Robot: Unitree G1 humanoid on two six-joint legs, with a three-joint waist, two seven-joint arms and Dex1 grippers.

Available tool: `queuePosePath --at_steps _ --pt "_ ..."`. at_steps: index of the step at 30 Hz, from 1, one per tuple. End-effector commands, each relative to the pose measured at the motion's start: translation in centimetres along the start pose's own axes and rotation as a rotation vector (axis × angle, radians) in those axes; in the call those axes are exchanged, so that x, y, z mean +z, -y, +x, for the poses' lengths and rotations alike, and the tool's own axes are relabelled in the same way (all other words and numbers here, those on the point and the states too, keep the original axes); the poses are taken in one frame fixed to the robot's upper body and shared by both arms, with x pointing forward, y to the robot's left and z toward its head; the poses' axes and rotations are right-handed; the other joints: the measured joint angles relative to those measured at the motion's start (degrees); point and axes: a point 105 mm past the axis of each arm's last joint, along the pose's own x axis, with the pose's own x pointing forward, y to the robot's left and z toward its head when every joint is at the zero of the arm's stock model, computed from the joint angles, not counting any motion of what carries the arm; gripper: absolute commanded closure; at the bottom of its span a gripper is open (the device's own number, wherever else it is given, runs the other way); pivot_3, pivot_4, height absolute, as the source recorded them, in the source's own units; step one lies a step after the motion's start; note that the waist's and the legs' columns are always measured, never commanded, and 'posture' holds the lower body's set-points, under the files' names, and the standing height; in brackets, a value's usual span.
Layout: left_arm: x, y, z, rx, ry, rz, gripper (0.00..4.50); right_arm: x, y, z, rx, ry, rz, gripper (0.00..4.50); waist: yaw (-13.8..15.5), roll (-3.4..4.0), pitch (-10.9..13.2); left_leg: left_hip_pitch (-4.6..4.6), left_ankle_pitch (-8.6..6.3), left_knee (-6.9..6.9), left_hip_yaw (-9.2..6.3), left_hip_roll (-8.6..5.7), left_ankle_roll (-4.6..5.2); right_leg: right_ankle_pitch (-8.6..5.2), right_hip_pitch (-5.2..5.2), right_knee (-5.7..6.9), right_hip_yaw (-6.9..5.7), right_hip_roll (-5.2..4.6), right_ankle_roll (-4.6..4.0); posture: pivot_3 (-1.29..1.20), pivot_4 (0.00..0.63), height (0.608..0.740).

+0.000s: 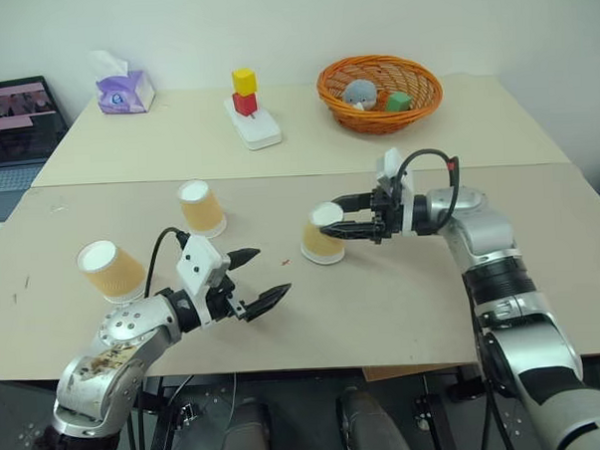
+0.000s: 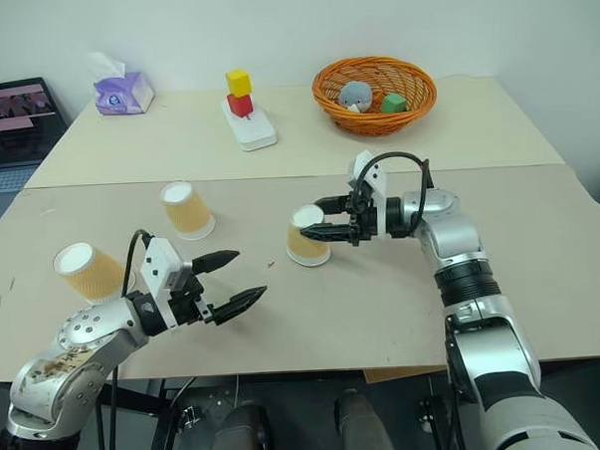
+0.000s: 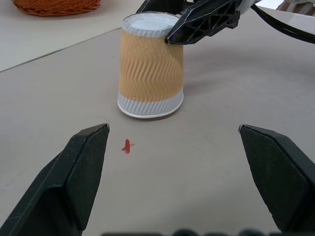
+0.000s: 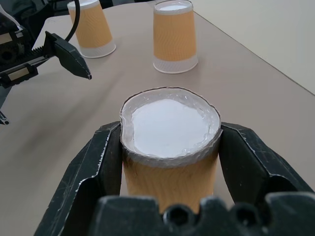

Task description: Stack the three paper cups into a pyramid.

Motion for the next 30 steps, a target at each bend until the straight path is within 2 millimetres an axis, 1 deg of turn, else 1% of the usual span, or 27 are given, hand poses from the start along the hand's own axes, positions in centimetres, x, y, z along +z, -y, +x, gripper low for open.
queuePosePath --at_steps 1,6,13,15,16,18,21,26,30 --pt "0.7 0.1 0.0 -0.004 0.029 0.026 0.0 2.5 -0.4 0.2 0.021 0.083 -0.04 1.86 0.01 0.0 0.0 0.0 0.0 0.0 0.0 0.0 0.0 0.0 0.0 0.0 0.0 0.0 0.0 0.0 0.15 0.658" --pt "0.6 0.2 0.0 -0.003 0.029 0.023 0.0 2.7 -0.7 0.6 0.042 0.087 -0.037 1.86 0.09 0.0 0.0 0.0 0.0 0.0 0.0 0.0 0.0 0.0 0.0 0.0 0.0 0.0 0.0 0.0 0.15 0.658" --pt "0.5 0.2 0.0 0.003 0.032 0.02 0.0 1.7 -0.8 0.8 0.039 0.083 0.0 1.86 0.14 0.0 0.0 0.0 0.0 0.0 0.0 0.0 0.0 0.0 0.0 -0.01 0.0 0.0 0.0 0.0 0.15 0.658" --pt "0.4 0.1 0.1 0.005 0.033 0.021 0.0 1.3 -0.8 0.9 0.038 0.082 0.022 0.91 0.11 0.0 0.0 0.0 0.0 0.0 0.0 0.0 0.0 0.0 0.0 -0.01 0.0 0.0 0.0 0.0 0.15 0.658" --pt "0.4 0.1 0.1 0.006 0.034 0.021 0.0 1.1 -0.9 1.0 0.036 0.076 0.026 0.72 0.11 0.0 0.0 0.0 0.0 0.0 0.0 0.0 0.0 0.0 0.0 -0.01 0.0 0.0 0.0 0.0 0.15 0.658" --pt "0.4 0.1 0.1 0.006 0.036 0.02 0.0 0.7 -0.8 1.0 0.027 0.059 0.026 0.09 0.13 0.0 0.0 0.0 0.0 0.0 0.0 0.0 0.0 0.0 0.0 -0.01 0.0 0.0 0.0 0.0 0.15 0.658" --pt "0.4 0.2 0.2 0.006 0.036 0.019 0.0 0.4 -0.8 0.9 0.023 0.046 0.028 0.09 0.14 0.0 0.01 0.0 0.0 0.0 0.0 0.0 0.0 0.0 0.0 -0.01 0.0 0.0 0.0 0.0 0.15 0.658" --pt "0.4 0.2 0.3 0.002 0.04 0.015 0.0 1.0 -1.1 -0.4 0.061 0.056 0.078 0.09 0.17 0.0 0.01 0.0 0.0 0.0 0.0 0.0 0.0 0.0 0.0 -0.01 0.0 0.0 0.0 0.0 0.15 0.658" --pt "0.3 0.0 0.5 0.001 0.046 0.006 0.0 1.9 -1.7 -3.7 0.123 0.084 0.125 0.09 0.48 -0.01 0.04 -0.01 0.0 0.0 0.0 -0.02 0.0 0.0 0.02 -0.04 -0.01 -0.02 0.0 0.0 0.15 0.658"
